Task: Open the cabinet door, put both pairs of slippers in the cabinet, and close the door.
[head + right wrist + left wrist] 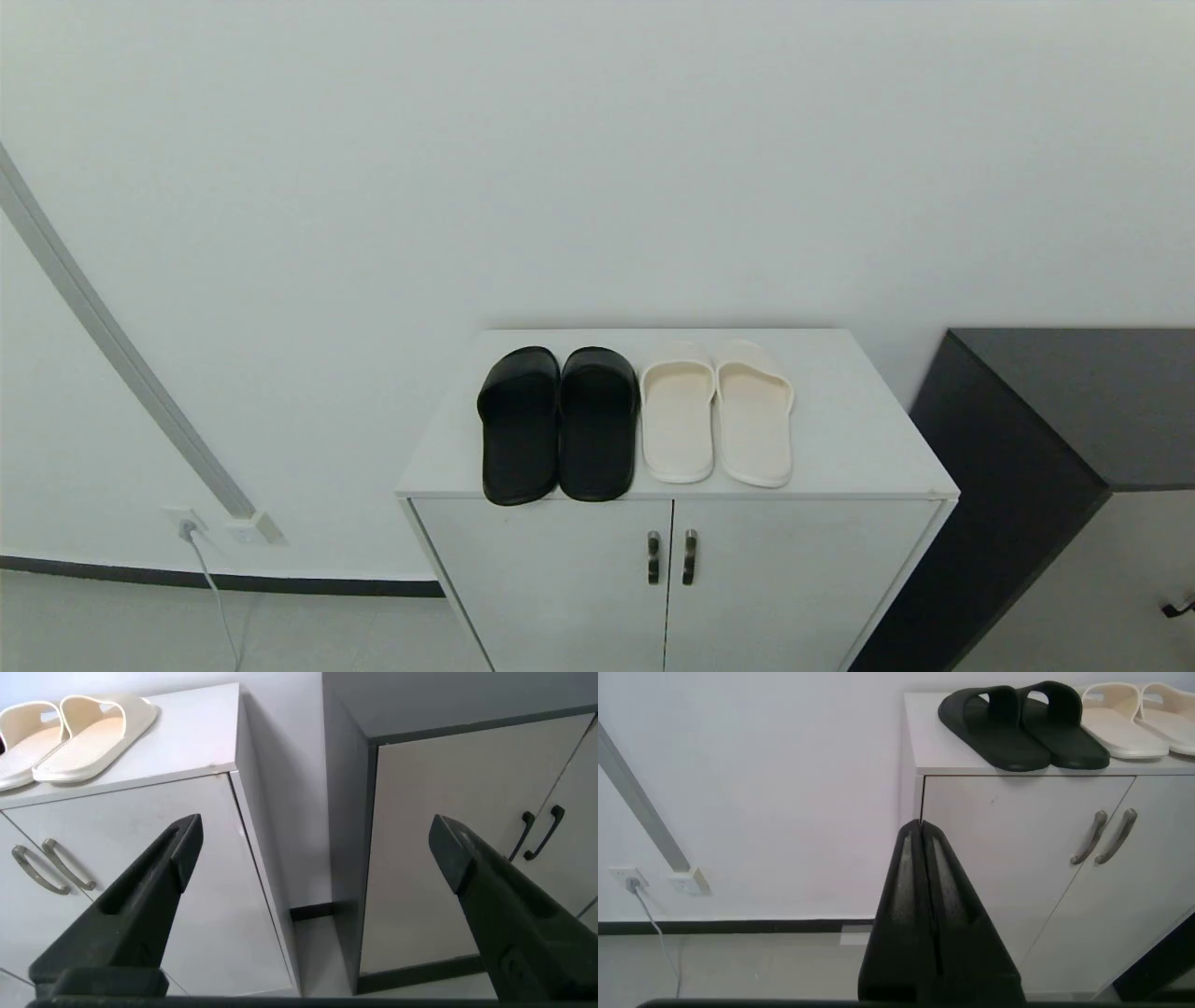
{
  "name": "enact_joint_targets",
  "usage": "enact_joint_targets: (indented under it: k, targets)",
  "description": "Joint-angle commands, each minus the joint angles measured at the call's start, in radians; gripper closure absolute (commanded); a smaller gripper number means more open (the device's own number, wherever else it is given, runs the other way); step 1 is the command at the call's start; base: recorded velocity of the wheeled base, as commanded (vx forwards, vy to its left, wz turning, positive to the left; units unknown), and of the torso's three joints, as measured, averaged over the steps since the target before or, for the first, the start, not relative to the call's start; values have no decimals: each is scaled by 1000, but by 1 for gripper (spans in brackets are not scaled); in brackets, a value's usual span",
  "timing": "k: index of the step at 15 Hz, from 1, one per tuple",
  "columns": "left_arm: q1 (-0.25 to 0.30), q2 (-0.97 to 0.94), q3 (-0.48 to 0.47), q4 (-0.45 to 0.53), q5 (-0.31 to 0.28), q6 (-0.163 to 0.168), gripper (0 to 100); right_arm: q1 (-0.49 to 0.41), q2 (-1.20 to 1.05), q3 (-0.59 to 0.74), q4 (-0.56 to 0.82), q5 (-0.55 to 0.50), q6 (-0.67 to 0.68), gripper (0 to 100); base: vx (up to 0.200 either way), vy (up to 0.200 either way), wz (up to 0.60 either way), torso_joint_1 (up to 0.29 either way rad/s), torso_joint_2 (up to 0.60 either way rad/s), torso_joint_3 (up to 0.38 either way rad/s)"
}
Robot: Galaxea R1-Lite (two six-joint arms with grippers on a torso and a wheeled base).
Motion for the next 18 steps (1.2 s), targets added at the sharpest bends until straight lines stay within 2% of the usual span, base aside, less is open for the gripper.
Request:
enact_joint_targets:
  k: [1, 7, 11, 12, 13, 14, 16, 18]
  targets:
    - [0, 1, 0, 0, 0, 0, 100, 0, 1, 0, 0, 0, 1, 0, 0, 0, 0, 0, 0, 0]
    - [0, 1, 0, 0, 0, 0, 100, 0, 1, -2, 0, 0, -7, 0, 0, 0, 0, 0, 0, 0]
    - [0, 1, 0, 0, 0, 0, 100, 0, 1, -5, -2, 23, -59, 0, 0, 0, 0, 0, 0, 0]
    - [0, 1, 0, 0, 0, 0, 100, 6, 12, -89, -33, 28, -27, 0, 0, 0, 0, 0, 0, 0]
    - [0, 1, 0, 0, 0, -2, 100, 41, 109, -288, -10, 38, 107, 0, 0, 0, 0, 0, 0, 0]
    - [0, 1, 0, 0, 0, 0, 100, 61, 198, -387, 79, 38, 130, 0, 0, 0, 0, 0, 0, 0]
    - [0, 1, 0, 0, -2, -2, 100, 64, 274, -357, 173, 78, 16, 0, 0, 0, 0, 0, 0, 0]
    - [0, 1, 0, 0, -2, -2, 100, 74, 386, -259, 104, 103, 10, 0, 0, 0, 0, 0, 0, 0]
